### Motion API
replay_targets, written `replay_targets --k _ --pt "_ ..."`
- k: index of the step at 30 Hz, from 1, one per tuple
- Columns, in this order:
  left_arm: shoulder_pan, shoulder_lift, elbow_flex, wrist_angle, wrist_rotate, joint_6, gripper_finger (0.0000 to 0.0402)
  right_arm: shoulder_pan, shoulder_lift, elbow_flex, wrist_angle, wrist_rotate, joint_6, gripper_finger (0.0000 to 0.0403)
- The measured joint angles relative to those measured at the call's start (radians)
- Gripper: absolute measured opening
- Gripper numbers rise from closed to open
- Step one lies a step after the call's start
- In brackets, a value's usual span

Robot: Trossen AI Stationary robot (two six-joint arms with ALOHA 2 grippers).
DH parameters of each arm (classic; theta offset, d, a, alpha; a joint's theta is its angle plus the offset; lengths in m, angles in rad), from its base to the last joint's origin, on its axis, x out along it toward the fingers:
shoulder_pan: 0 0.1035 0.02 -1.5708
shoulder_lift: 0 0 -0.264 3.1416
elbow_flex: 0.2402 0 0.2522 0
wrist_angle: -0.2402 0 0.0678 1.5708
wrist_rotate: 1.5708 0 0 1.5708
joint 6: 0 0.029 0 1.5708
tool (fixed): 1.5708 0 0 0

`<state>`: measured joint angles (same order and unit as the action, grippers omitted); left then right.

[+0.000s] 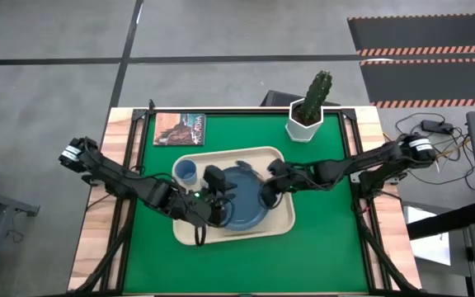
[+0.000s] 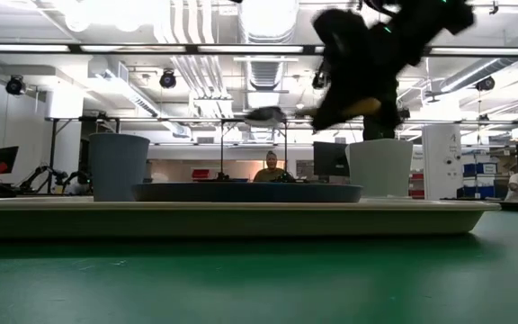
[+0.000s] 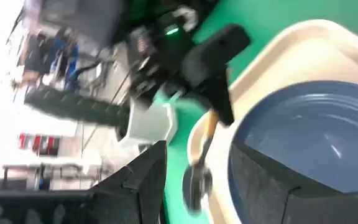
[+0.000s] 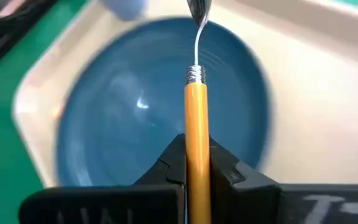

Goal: Pick and place plate/cup/fork/spoon on tray
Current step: Put the yellow spoon on the white serving tray on the right of the blue plate

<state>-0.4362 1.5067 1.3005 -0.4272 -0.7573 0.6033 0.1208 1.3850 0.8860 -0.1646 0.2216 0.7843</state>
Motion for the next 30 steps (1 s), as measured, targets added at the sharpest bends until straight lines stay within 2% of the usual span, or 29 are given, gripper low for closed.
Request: replay_targets --k 6,12,16,23,26,30 --pt "0.005 -0.054 -0.039 0.013 -0.088 -0.186 0.0160 -0.004 -0.162 -0.210 -0.002 0.034 0.247 0.0012" --pt "0.005 -0.148 -0.199 0.155 -0.145 -0.239 0.0160 0.027 -0.327 -0.401 0.031 0.027 0.568 0.0012" --pt "0.009 -0.246 -0.365 0.438 -0.198 -0.150 0.0160 0.059 -0.389 -0.488 0.128 0.024 0.747 0.0012" --pt "0.050 -0.406 -0.650 1.117 -0.232 0.105 0.0160 0.062 -0.366 -0.535 0.164 0.041 0.989 0.0012" --pt "0.051 -0.467 -0.737 1.228 -0.230 0.114 0.0160 0.062 -0.328 -0.519 0.175 0.041 1.030 0.0012" --pt "0.051 -0.545 -0.802 1.241 -0.229 0.112 0.0160 0.062 -0.261 -0.456 0.174 0.043 1.040 0.0012"
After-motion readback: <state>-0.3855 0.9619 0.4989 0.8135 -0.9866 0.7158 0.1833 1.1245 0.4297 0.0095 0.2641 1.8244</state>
